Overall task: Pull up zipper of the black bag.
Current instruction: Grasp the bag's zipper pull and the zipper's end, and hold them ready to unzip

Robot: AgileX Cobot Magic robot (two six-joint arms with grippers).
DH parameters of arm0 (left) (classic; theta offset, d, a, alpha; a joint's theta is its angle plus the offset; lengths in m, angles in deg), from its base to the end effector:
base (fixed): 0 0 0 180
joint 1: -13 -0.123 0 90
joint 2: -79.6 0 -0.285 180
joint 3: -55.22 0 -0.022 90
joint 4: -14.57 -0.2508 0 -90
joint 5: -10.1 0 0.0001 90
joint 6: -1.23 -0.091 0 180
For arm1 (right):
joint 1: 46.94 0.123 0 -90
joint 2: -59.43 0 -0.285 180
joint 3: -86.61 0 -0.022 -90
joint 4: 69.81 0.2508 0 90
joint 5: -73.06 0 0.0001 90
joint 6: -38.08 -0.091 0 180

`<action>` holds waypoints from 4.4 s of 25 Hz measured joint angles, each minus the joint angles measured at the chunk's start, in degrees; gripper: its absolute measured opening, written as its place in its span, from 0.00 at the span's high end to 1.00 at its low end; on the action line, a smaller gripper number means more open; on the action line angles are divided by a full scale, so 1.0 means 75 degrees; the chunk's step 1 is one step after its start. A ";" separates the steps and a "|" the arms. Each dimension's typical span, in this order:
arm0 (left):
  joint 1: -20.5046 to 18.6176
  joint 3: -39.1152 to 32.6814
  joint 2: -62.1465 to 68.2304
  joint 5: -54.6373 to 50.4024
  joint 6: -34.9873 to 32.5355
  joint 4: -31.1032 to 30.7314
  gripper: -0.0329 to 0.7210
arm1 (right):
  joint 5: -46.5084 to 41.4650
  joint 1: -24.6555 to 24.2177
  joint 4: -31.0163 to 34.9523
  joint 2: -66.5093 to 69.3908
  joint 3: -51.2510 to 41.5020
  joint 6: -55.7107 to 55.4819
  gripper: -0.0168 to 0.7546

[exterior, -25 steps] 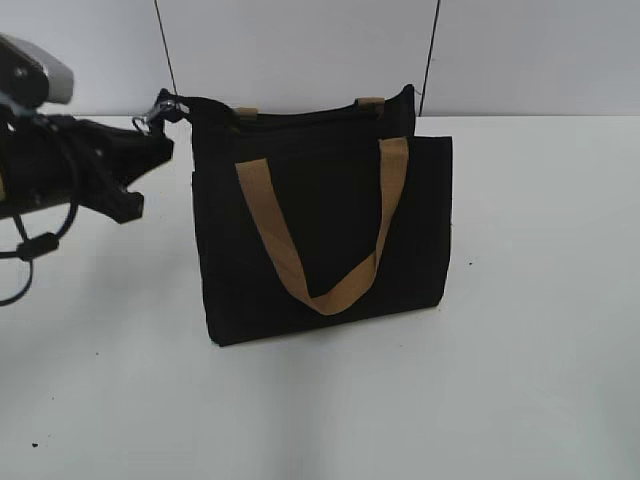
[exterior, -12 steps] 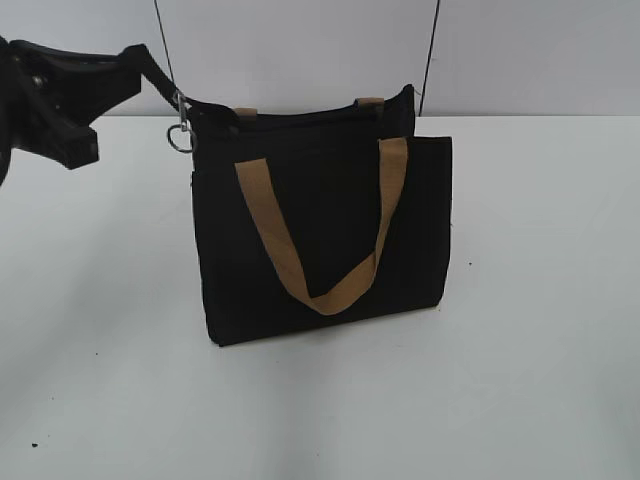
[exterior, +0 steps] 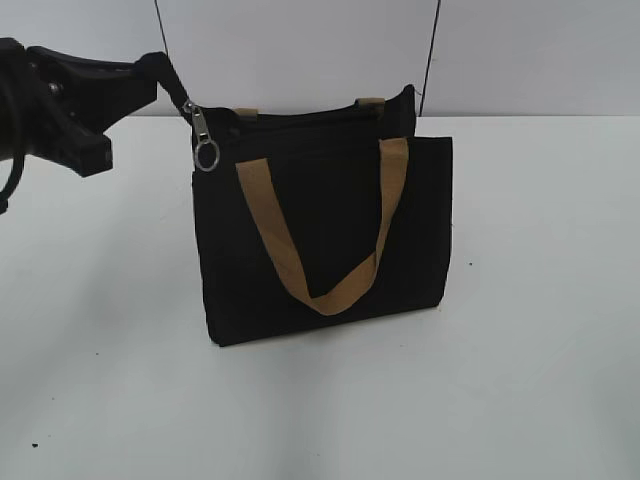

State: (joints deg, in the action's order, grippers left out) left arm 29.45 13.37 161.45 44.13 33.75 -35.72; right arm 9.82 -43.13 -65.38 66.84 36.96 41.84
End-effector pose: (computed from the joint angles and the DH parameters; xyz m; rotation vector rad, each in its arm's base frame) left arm 0.2395 -0.1115 0.2694 0.7446 1.5883 -0.4404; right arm -0.0061 0.0059 0.2688 -0.1436 2.0935 0.0940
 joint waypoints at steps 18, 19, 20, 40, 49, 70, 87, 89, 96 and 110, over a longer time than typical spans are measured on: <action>0.0000 0.0356 0.0000 -0.0006 0.0007 0.0005 0.92 | 0.1214 0.0000 0.5498 0.7309 0.2154 0.5054 0.25; 0.0000 0.0399 0.0000 -0.0017 0.0007 0.0024 0.92 | 0.1255 0.0000 0.5814 0.7687 0.2335 0.5424 0.25; 0.0000 0.0418 0.0000 -0.0033 0.0007 0.0042 0.92 | 0.1291 0.0015 0.6125 0.8045 0.2493 0.5741 0.25; 0.0009 0.0442 0.0000 -0.0065 0.0059 0.0048 0.92 | 0.4425 0.4122 0.6116 1.2248 0.5223 0.7671 0.25; 0.0009 0.0443 0.0000 -0.0684 0.0059 -0.0541 0.92 | 0.4779 0.4692 0.6101 1.2761 0.5403 0.8940 0.25; 0.0009 0.0450 0.0000 -0.1581 0.0080 -0.0691 0.92 | 0.6923 0.4692 0.6101 1.3389 0.5621 0.9001 0.77; 0.0009 0.0450 0.0000 -0.1041 0.0086 -0.0715 0.92 | 0.6809 0.4692 0.6200 1.3703 0.5635 0.9007 0.78; 0.0009 0.0450 0.0000 -0.0976 0.0086 -0.0715 0.92 | 0.6809 0.4692 0.6228 1.3703 0.5635 0.9007 0.78; 0.0009 0.0450 0.0088 -0.0961 0.0086 -0.0715 0.92 | 0.6788 0.4692 0.6313 1.3651 0.5635 0.9007 0.78; 0.0009 0.0457 0.0156 -0.0963 0.0086 -0.0715 0.92 | 0.6630 0.4692 0.6334 1.3621 0.6004 0.9007 0.78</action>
State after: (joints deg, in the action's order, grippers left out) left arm 29.52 16.80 162.61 36.91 34.40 -41.08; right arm 59.54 -7.94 -17.87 169.00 81.99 109.39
